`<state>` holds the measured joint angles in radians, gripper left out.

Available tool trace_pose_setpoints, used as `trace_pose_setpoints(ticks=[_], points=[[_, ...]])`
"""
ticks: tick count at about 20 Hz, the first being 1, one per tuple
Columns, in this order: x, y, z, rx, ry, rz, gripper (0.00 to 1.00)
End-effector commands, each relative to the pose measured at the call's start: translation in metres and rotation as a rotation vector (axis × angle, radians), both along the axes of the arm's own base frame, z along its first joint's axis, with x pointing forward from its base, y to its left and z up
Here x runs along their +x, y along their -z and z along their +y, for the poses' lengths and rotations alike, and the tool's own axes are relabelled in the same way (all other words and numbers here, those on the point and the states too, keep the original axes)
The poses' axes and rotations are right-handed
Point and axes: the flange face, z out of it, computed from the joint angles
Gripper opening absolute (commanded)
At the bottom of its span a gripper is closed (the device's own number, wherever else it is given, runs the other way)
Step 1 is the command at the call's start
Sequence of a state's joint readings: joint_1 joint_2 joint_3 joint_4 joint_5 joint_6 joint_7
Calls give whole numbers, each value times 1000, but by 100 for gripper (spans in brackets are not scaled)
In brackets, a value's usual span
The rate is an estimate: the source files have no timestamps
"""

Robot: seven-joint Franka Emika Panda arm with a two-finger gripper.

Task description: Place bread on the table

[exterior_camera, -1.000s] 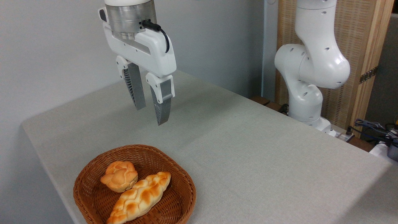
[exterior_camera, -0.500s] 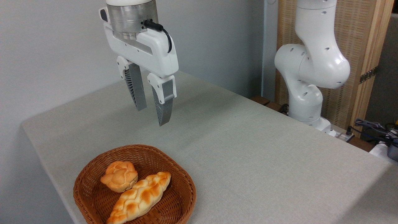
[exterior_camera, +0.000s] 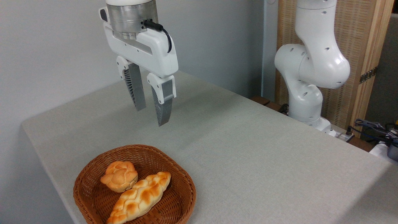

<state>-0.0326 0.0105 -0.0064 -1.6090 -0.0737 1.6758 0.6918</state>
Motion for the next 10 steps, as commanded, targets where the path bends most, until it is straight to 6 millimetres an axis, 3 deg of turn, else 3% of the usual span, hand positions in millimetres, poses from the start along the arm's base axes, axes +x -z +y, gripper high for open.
trace_pose_setpoints(ticks=[1,4,6,8,10], points=[[14,3,-9,-41,-81,-94,100],[24,32,-25,-46,-73,-136,100],[33,62,-35,-44,-63,-161,100],[39,94,-38,-42,-63,-204,100],[42,113,-37,-35,-64,-237,100]])
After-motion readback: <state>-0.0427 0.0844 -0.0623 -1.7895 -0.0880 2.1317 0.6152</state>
